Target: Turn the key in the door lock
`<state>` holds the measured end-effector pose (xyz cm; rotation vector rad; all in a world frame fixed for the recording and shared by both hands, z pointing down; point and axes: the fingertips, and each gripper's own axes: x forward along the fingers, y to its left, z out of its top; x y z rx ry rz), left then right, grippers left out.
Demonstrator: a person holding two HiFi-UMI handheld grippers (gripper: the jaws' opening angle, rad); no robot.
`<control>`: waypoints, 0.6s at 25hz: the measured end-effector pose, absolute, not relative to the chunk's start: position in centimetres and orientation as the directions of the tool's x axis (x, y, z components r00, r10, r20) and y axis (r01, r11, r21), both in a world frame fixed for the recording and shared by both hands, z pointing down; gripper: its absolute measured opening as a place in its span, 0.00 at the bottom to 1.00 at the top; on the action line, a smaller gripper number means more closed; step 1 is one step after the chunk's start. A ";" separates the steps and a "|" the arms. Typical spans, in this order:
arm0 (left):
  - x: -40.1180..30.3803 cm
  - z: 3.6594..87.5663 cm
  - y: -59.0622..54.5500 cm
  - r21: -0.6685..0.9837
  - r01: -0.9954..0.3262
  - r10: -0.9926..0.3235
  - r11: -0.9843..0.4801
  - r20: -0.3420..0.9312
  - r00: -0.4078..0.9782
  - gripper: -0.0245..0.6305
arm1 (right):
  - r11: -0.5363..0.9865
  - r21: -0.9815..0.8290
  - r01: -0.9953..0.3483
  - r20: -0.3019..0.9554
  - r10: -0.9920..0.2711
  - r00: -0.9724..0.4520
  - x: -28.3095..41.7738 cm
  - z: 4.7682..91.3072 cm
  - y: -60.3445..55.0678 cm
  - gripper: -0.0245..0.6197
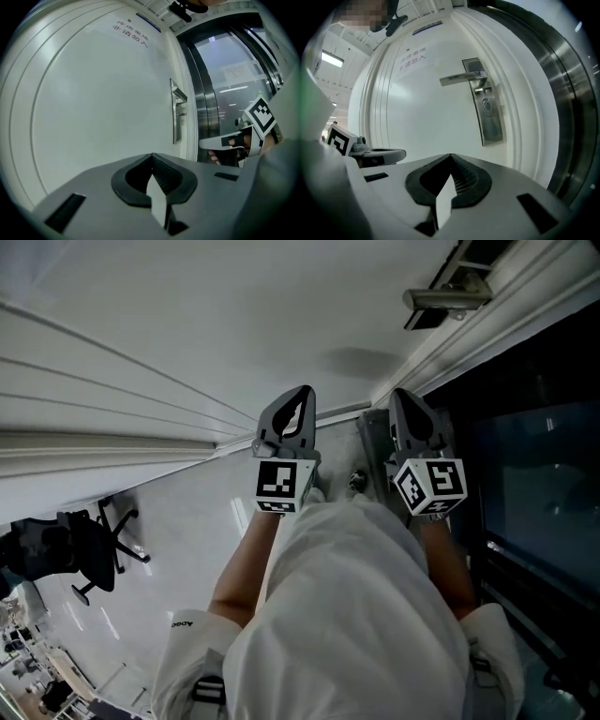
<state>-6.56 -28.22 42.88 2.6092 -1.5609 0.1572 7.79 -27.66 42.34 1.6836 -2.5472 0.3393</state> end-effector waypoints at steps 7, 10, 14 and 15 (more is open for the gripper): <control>-10.0 45.5 -27.3 0.101 -0.852 -0.832 -0.514 0.182 0.524 0.05 | 0.326 -0.103 -0.940 0.247 -0.907 -0.342 4.6 45.0 -25.4 0.04; -10.2 47.2 -26.5 0.107 -0.827 -0.799 -0.552 0.214 0.561 0.05 | 0.311 -0.106 -0.944 0.262 -0.907 -0.329 3.7 46.1 -25.0 0.05; -10.4 48.3 -25.8 0.121 -0.800 -0.770 -0.587 0.223 0.598 0.05 | 0.358 -0.094 -0.929 0.250 -0.895 -0.370 2.1 46.4 -25.2 0.05; -10.7 48.3 -25.7 0.123 -0.797 -0.767 -0.591 0.218 0.603 0.05 | 0.372 -0.081 -0.924 0.242 -0.892 -0.381 1.5 46.2 -25.2 0.04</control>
